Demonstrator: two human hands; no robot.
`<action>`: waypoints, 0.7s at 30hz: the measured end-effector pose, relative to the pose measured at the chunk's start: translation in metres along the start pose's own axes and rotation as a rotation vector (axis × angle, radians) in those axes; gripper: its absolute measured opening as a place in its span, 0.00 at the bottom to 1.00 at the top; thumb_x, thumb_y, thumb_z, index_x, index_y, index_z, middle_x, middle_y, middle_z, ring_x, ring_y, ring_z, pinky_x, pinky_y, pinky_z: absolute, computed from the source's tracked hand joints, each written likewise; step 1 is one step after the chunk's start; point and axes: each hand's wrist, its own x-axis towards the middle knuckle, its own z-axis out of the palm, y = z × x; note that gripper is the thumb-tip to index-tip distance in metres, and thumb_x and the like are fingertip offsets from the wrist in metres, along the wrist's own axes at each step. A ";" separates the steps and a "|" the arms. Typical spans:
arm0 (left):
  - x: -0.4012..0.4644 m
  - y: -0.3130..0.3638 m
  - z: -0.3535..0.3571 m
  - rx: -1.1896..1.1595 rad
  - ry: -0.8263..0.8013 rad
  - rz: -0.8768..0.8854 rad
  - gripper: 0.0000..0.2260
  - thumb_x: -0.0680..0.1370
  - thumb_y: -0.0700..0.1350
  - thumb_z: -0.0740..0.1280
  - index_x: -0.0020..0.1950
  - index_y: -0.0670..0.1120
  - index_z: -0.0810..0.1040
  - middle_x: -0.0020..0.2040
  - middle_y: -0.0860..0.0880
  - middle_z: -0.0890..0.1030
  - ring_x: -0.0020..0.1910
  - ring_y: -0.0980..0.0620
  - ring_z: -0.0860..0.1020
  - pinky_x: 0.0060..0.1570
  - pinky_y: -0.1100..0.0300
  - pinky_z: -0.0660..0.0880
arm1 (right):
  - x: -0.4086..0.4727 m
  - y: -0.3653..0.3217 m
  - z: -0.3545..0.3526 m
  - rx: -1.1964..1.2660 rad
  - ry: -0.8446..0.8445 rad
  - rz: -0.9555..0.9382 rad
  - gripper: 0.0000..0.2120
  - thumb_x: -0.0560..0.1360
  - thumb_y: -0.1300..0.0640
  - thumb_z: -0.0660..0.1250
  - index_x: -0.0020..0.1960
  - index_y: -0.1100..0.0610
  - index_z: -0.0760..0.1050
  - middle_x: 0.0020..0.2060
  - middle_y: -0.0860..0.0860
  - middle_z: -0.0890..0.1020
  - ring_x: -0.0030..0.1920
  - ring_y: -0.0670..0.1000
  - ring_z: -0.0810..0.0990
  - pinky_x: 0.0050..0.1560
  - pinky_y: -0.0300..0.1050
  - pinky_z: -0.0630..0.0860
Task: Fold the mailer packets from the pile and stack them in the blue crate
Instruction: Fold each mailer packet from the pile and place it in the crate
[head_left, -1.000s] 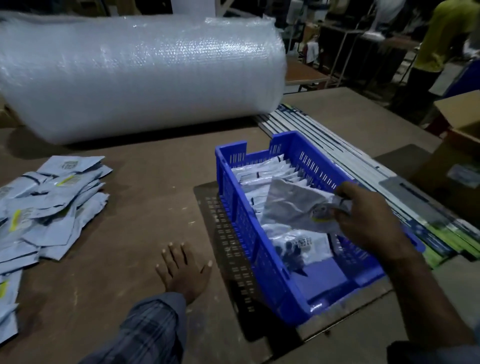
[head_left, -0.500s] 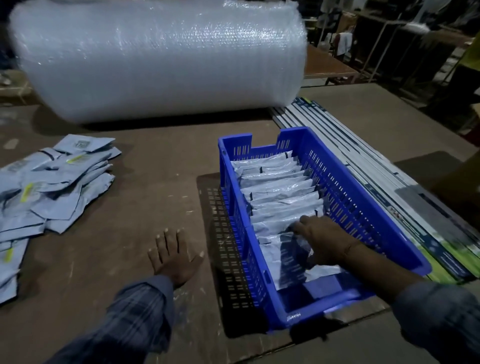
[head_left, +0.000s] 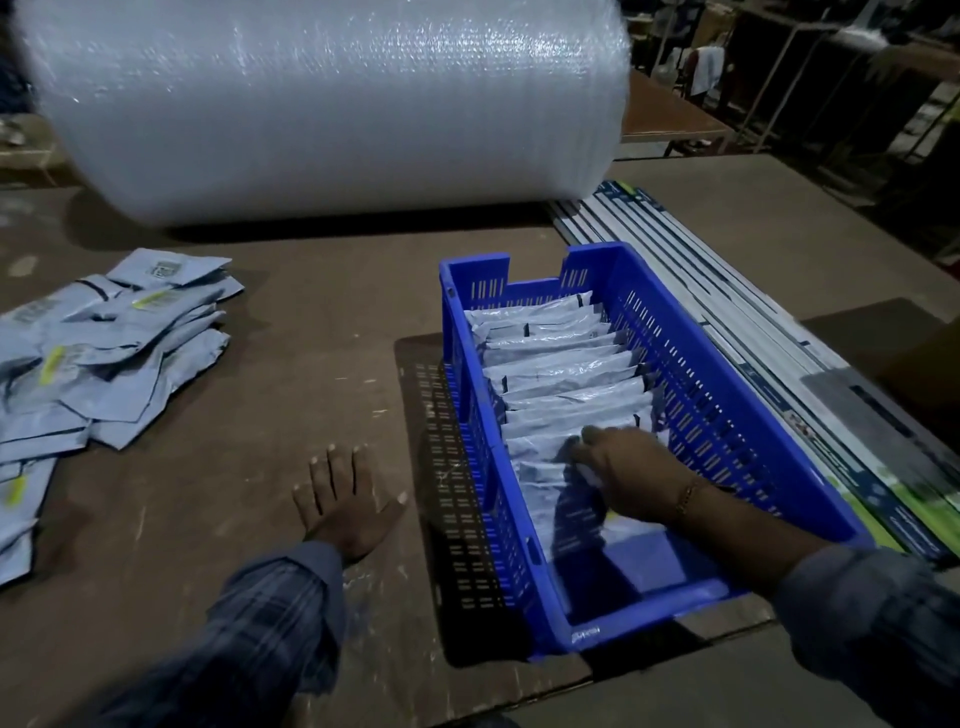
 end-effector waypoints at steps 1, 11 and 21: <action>0.000 0.000 0.001 -0.005 0.001 0.002 0.47 0.79 0.76 0.51 0.84 0.54 0.29 0.81 0.46 0.24 0.81 0.39 0.25 0.78 0.36 0.33 | 0.001 0.004 -0.003 -0.036 0.083 0.006 0.21 0.70 0.53 0.76 0.62 0.51 0.79 0.50 0.53 0.79 0.46 0.58 0.82 0.43 0.52 0.75; -0.001 0.001 0.000 -0.014 -0.003 -0.004 0.47 0.79 0.77 0.51 0.84 0.55 0.28 0.81 0.47 0.23 0.80 0.39 0.25 0.78 0.35 0.33 | 0.007 0.004 0.002 -0.107 0.231 -0.152 0.16 0.74 0.56 0.68 0.61 0.52 0.72 0.47 0.52 0.77 0.41 0.57 0.76 0.31 0.47 0.62; -0.003 0.000 -0.002 -0.029 -0.025 0.015 0.48 0.78 0.78 0.50 0.83 0.55 0.28 0.79 0.48 0.20 0.79 0.39 0.23 0.77 0.35 0.32 | 0.017 0.011 0.012 -0.132 0.046 -0.104 0.13 0.78 0.50 0.67 0.61 0.50 0.73 0.47 0.49 0.83 0.46 0.57 0.83 0.35 0.49 0.76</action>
